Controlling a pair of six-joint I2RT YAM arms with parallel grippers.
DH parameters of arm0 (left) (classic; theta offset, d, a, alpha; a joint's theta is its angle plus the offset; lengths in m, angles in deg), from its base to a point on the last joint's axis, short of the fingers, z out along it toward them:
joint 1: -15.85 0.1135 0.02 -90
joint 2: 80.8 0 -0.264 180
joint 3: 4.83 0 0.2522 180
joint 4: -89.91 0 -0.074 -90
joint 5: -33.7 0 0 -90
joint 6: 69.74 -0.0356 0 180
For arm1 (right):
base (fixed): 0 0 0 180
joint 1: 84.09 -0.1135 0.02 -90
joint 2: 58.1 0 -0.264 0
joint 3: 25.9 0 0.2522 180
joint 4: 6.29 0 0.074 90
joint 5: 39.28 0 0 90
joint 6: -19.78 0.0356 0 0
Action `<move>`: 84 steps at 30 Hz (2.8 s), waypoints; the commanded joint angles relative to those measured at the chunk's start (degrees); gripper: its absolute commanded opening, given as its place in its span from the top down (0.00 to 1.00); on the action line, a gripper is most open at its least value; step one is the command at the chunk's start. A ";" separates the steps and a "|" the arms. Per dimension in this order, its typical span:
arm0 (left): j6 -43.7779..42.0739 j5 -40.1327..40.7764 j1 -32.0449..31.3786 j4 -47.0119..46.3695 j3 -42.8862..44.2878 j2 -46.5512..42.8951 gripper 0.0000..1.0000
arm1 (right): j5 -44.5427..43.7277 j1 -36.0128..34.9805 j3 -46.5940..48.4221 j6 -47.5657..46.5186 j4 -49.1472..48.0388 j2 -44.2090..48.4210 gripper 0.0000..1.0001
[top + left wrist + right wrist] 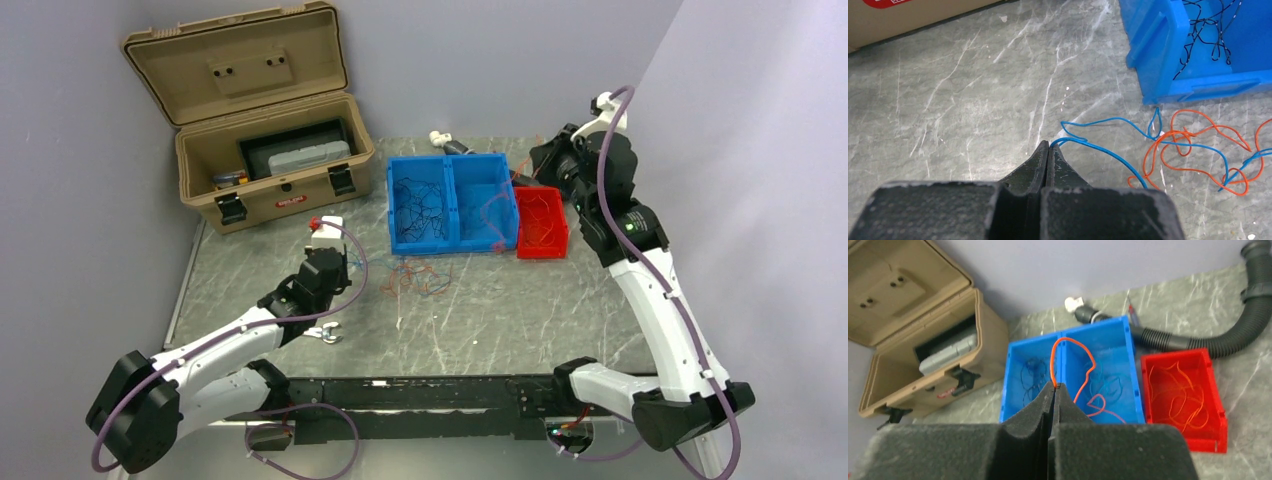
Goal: Untangle the cables
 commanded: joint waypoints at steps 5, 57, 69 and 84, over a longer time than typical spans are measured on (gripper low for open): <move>-0.81 -1.80 0.01 -2.54 0.88 0.06 1.00 | 3.46 0.22 4.70 1.02 0.09 3.60 1.00; -1.18 -1.14 -0.10 -1.82 1.50 0.86 1.00 | -16.49 8.81 -11.15 0.58 -10.75 -13.46 1.00; -1.43 -1.51 -0.23 -1.62 1.49 0.38 1.00 | -13.23 12.41 -12.13 7.07 -8.71 -34.52 1.00; -4.14 -6.54 -1.23 -4.11 0.70 -0.72 1.00 | -12.19 9.74 -11.71 1.42 -3.88 -24.27 0.38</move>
